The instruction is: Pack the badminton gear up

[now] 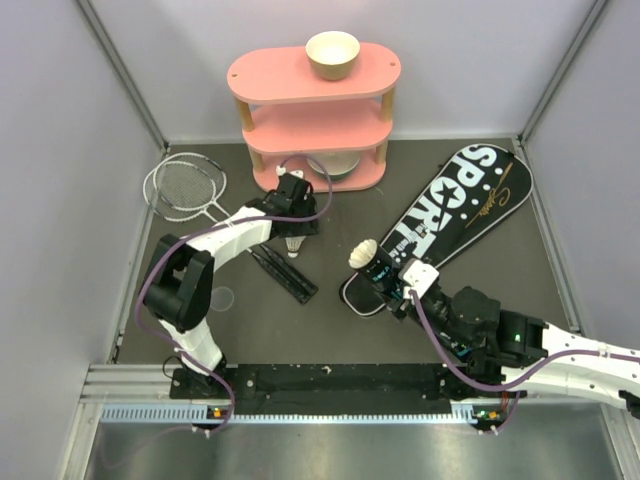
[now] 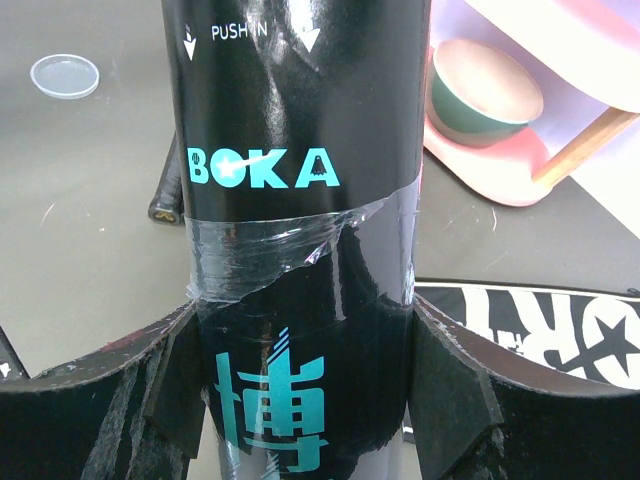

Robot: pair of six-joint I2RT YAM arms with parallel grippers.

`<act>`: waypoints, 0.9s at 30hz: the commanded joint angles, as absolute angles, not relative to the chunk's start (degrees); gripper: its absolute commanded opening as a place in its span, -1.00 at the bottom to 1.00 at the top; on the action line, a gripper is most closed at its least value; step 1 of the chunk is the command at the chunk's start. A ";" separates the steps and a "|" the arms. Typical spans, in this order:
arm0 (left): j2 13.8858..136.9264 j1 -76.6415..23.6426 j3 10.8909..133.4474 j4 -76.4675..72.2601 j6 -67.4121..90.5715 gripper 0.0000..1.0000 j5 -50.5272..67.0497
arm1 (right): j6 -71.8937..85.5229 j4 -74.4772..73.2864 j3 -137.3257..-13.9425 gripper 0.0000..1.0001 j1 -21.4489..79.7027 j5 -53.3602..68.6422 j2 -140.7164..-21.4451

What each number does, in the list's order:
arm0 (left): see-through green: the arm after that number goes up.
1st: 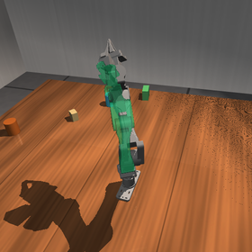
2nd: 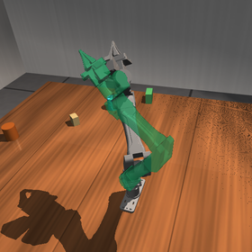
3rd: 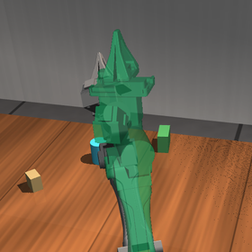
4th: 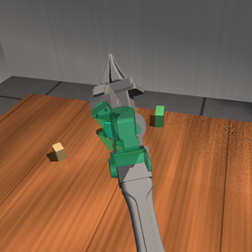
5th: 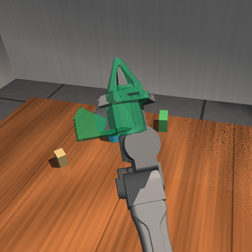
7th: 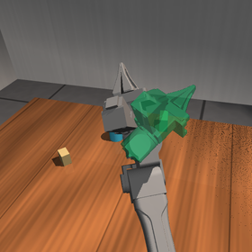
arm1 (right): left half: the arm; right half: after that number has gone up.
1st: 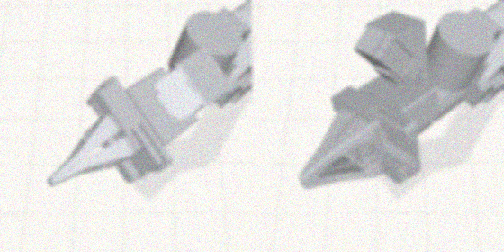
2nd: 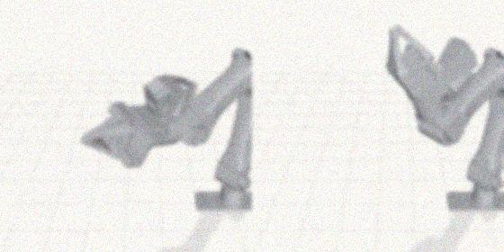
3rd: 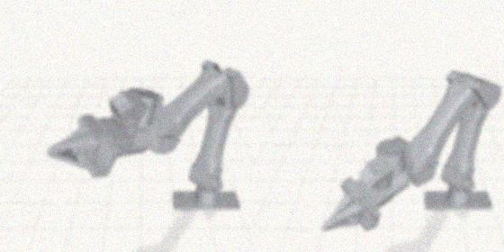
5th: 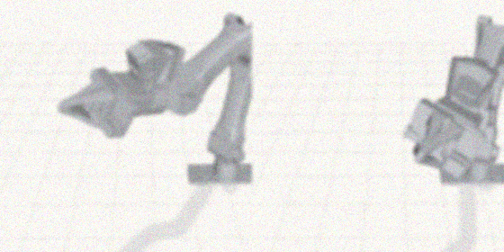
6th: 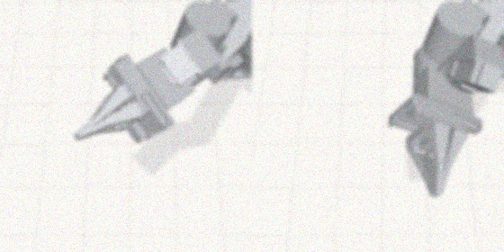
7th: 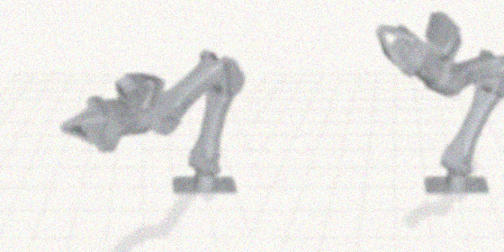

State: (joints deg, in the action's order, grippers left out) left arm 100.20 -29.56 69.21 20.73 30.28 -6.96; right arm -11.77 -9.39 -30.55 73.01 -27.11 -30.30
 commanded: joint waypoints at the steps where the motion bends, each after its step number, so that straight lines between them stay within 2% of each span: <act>1: 97.47 -29.71 71.19 21.79 27.96 0.27 -2.91 | -10.63 -5.45 -31.82 -1.00 73.30 -25.93 -30.50; 9: 96.41 -29.71 76.64 29.17 5.90 0.15 -0.27 | -10.55 -5.54 -31.82 -1.00 73.30 -24.70 -30.85; 14: 100.98 -29.79 83.41 36.03 1.85 -0.01 10.08 | -10.72 -5.45 -31.99 -1.00 73.30 -24.52 -31.29; 15: 100.99 -29.97 83.32 35.60 1.58 0.01 14.02 | -10.72 -5.54 -32.08 -1.00 73.30 -24.52 -31.20; 19: 97.92 -30.76 78.59 29.21 4.74 0.07 15.29 | -10.46 -5.71 -31.82 -1.00 73.30 -24.52 -30.67; 21: 96.59 -30.76 77.44 26.91 10.26 0.13 12.06 | -10.37 -5.63 -31.73 -1.00 73.39 -24.61 -30.67; 25: 97.55 -31.46 79.09 31.44 28.35 0.20 -10.30 | -10.72 -5.27 -31.82 -1.00 73.30 -24.43 -31.55; 27: 100.01 -33.04 82.33 35.05 35.31 0.26 -16.23 | -10.81 -5.19 -31.99 -1.00 73.30 -24.43 -31.81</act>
